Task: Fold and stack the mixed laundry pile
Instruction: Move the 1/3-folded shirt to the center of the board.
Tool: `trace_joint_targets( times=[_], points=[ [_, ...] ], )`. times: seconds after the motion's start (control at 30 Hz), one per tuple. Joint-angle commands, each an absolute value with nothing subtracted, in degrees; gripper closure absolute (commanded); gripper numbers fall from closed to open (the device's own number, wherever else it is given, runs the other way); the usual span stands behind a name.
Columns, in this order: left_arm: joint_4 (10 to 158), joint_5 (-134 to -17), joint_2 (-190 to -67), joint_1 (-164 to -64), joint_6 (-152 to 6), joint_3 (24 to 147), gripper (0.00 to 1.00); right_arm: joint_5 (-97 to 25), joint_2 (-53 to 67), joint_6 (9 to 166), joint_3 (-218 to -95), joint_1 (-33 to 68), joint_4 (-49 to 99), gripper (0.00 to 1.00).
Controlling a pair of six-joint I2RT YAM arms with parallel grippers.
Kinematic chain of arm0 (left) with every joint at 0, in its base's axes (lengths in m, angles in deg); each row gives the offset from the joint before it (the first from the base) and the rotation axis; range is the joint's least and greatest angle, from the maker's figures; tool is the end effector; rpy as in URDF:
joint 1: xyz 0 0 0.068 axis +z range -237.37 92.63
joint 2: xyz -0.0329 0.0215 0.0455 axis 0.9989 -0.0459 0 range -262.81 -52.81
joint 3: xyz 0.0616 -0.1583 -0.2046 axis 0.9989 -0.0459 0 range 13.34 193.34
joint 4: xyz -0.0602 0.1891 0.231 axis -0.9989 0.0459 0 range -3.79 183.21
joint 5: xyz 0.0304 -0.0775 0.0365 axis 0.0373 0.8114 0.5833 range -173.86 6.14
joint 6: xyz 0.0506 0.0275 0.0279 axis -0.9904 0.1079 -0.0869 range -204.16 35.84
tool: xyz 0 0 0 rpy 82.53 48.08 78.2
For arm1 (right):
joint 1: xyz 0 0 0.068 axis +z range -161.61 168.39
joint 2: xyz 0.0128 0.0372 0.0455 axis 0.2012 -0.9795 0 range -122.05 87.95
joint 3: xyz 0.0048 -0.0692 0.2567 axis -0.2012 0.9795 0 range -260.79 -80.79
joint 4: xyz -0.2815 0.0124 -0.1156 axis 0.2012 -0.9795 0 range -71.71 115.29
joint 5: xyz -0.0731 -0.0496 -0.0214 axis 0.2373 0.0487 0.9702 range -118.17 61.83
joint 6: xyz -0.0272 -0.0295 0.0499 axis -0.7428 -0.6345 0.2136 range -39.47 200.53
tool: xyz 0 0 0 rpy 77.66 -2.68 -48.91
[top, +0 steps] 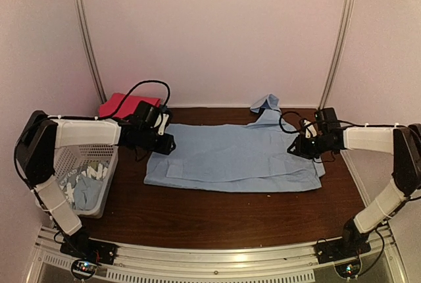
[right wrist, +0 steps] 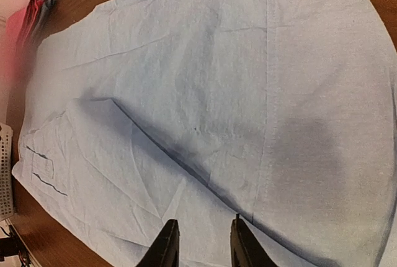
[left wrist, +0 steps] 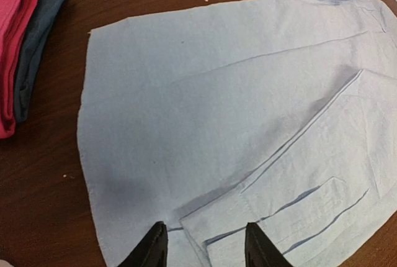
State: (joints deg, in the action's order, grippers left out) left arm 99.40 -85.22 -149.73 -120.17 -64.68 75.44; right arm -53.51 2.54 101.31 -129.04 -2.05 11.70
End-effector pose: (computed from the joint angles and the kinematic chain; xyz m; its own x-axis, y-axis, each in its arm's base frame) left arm 0.3422 -0.2192 0.1600 -0.7651 0.0964 -0.6366 0.2897 0.9345 -0.2066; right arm 0.3342 0.0778 0.1499 -0.8619 0.1799 -0.4741 -0.1191 0.8369 0.5342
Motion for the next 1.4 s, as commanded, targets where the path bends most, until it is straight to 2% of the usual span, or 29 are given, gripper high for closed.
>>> trace_joint_targets(
  times=[0.0,0.17,0.37,0.67,0.93,1.03,1.13,1.37],
  points=[
    [98.1,-77.0,-156.5,-121.6,-64.7,76.8,0.6,-54.3,-4.2,100.8,-132.2,0.2,13.8,0.71],
    [96.3,-75.2,-161.2,-122.8,-61.5,74.5,0.65,-52.3,-9.3,100.4,-131.9,0.8,13.4,0.73],
    [96.2,-76.0,-158.2,-124.7,-57.4,66.0,0.69,-53.6,-6.7,102.3,-126.2,1.2,11.6,0.74],
    [97.5,-76.8,-145.6,-128.7,-51.3,51.5,0.69,-56.4,8.7,110.2,-108.8,4.4,11.0,0.73],
    [100.1,-76.7,-141.0,-129.6,-51.0,49.5,0.66,-57.8,25.6,121.2,-99.6,11.0,7.0,0.73],
    [101.1,-77.7,-139.8,-129.6,-53.1,52.9,0.6,-55.5,30.7,118.8,-103.1,11.0,2.5,0.7],
    [101.8,-79.4,-138.7,-128.3,-55.9,58.0,0.46,-49.5,31.8,112.8,-110.8,10.2,-0.8,0.62],
    [100.3,-75.3,-142.3,-118.1,-60.1,70.9,0.39,-49.7,17.1,102.3,-126.3,0.0,5.3,0.54]
  ],
)
